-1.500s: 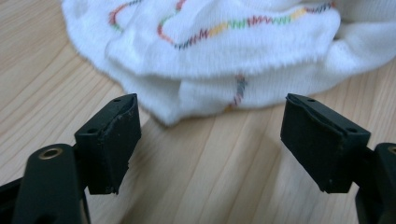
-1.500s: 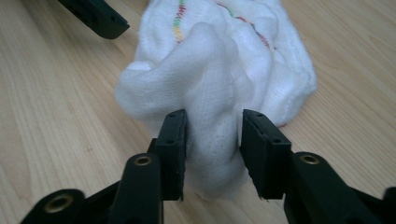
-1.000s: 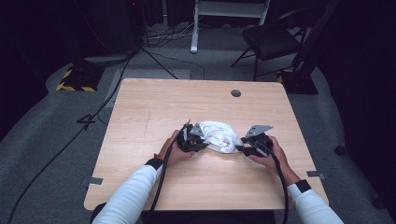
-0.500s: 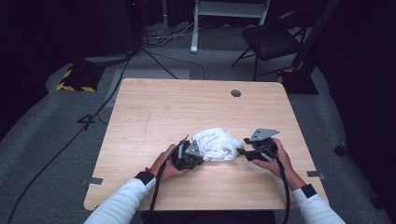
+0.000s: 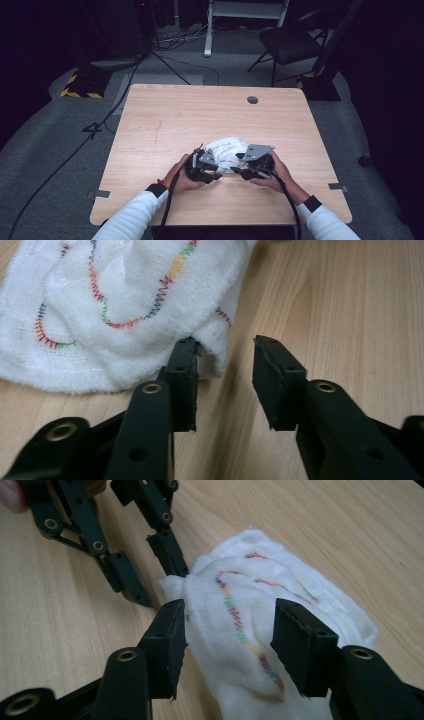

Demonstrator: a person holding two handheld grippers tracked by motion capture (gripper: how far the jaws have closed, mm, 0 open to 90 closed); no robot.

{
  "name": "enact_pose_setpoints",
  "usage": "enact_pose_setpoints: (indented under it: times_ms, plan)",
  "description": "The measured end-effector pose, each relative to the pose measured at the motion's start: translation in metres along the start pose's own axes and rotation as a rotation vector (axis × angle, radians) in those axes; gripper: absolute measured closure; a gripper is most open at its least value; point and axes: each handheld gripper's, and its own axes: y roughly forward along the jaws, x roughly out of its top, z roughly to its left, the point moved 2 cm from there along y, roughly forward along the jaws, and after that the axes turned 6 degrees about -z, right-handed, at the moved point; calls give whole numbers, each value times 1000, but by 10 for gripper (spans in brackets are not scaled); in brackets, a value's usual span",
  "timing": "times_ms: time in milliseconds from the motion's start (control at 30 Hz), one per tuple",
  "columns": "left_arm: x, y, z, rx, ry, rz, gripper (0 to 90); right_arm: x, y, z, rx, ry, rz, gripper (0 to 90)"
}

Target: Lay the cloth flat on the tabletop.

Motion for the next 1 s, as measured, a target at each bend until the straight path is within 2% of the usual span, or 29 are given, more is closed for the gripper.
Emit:
enact_pose_setpoints:
  times_ms: [33,167,200,233,267,300,367,500,567,600,667,733,833,1000]
  plan:
    - [1,1,-1,4,-1,4,607,1,8,3,5,-24,17,498]
    - [5,7,-1,27,-2,5,625,-1,16,2,2,-25,48,535]
    - [5,8,-1,39,5,3,664,-2,18,2,4,-24,56,577]
    - [6,9,0,64,32,6,795,-5,19,1,-13,-34,68,682]
    - [6,9,0,64,32,6,831,-5,19,1,-13,-34,68,682]
    - [6,9,0,70,41,8,831,-5,18,0,-21,-37,64,725]
    - [6,9,1,70,49,13,852,-5,13,-3,-36,-29,50,787]
    - [5,6,1,67,56,17,859,-7,1,-14,-89,-7,27,840]
    - [4,2,1,65,53,9,860,-10,-14,-23,-121,43,-1,844]
    - [4,2,1,65,53,9,859,-10,-14,-23,-121,43,-1,844]
    - [3,-2,0,58,50,2,859,-14,-29,-33,-169,78,-26,843]
    - [3,-4,0,56,50,1,860,-15,-33,-36,-186,88,-31,844]
    - [3,-7,-3,55,64,0,860,-23,-47,-45,-225,133,-38,844]
    - [3,-9,-11,32,83,6,860,-34,-60,-49,-243,168,-29,841]
